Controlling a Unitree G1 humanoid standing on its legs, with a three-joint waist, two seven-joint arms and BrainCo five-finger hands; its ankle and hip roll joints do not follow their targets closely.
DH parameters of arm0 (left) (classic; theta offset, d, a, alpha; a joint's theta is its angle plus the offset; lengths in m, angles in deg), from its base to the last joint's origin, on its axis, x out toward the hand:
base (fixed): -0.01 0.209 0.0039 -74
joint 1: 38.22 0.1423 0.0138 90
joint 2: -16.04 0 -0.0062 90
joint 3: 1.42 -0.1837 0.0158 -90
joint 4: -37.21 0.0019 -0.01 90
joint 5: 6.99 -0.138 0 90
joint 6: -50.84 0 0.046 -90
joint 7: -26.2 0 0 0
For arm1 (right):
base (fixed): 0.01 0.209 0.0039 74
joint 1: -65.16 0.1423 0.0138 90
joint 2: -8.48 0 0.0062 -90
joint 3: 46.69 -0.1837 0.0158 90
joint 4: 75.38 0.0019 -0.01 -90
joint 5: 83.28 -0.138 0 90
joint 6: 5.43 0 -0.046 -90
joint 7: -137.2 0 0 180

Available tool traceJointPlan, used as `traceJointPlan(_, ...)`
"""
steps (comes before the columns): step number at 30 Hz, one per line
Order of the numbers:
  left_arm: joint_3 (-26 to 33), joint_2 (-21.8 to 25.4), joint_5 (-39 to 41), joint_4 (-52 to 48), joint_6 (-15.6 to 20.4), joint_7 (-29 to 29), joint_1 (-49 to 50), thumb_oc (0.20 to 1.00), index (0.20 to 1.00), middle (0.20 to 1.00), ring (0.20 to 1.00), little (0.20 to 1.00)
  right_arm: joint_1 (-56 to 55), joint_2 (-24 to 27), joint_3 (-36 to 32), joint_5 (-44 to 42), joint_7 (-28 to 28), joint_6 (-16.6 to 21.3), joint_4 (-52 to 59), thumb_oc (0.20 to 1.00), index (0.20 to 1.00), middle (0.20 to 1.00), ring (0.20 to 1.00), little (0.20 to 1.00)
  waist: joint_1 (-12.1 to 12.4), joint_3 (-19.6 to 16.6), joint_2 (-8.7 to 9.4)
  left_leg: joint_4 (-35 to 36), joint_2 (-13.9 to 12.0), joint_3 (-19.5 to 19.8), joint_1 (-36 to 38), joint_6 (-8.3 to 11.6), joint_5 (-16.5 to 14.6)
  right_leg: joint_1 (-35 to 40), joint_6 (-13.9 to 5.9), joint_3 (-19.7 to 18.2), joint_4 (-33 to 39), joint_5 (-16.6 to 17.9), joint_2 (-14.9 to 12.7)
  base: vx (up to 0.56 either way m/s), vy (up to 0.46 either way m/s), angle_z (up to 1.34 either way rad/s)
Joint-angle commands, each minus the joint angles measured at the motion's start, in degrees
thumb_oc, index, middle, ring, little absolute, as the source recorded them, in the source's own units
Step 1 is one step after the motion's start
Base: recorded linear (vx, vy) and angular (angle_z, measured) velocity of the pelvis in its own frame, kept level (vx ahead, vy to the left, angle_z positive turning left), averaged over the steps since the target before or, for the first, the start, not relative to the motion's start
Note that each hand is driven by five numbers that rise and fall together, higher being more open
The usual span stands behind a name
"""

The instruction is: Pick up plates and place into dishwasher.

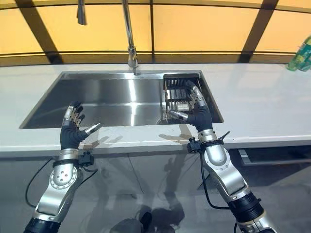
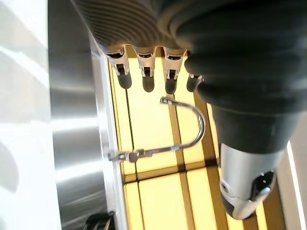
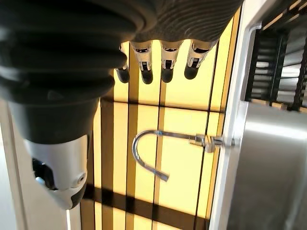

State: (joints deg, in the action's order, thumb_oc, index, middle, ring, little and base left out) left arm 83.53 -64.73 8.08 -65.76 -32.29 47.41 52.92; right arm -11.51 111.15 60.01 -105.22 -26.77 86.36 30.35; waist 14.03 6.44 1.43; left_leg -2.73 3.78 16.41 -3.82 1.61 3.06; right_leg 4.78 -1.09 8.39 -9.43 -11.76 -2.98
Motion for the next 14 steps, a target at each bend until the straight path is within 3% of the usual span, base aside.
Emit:
traceJointPlan(1,0.1,1.9,3.5,-3.7,1.5,-1.2,-2.2,1.000,1.000,1.000,1.000,1.000,1.8,-1.3,0.7,0.9,1.5,-0.2,3.1,1.000,1.000,1.000,1.000,1.000,0.7,-2.9,2.68,-5.2,2.3,-2.3,0.9,-2.18,-6.7,-0.7,-0.92,-0.1,9.5,10.8,-0.7,-0.03,-0.113,0.10)
traceJointPlan(6,0.1,1.7,5.0,-4.7,0.6,-0.7,-2.7,1.000,1.000,1.000,1.000,1.000,2.0,-1.7,3.1,1.1,0.3,-0.2,1.9,1.000,1.000,1.000,1.000,1.000,1.4,-3.4,2.36,-4.2,1.0,-3.2,0.7,-1.25,-5.8,0.0,-0.87,1.2,12.0,11.7,-0.4,-0.03,-0.103,0.03)
traceJointPlan(9,-0.6,1.1,5.0,-4.7,0.6,-1.3,-3.5,1.000,1.000,1.000,1.000,1.000,2.1,-1.7,3.1,0.5,0.4,0.9,0.9,1.000,1.000,1.000,1.000,1.000,0.5,-3.1,2.54,-6.3,-0.7,-8.0,0.0,-0.28,-5.7,0.4,-0.86,3.1,12.8,12.1,-0.9,-0.06,-0.040,0.10)
traceJointPlan(14,-1.8,1.2,4.5,-3.7,1.8,-1.7,-4.9,1.000,1.000,1.000,1.000,1.000,1.7,-1.7,2.9,0.5,1.1,2.3,-0.1,1.000,1.000,1.000,1.000,1.000,-1.2,-2.7,1.99,-6.6,-1.3,-9.0,0.5,-0.29,-5.2,0.6,-0.68,3.2,11.8,11.7,-0.8,-0.04,0.016,0.15)
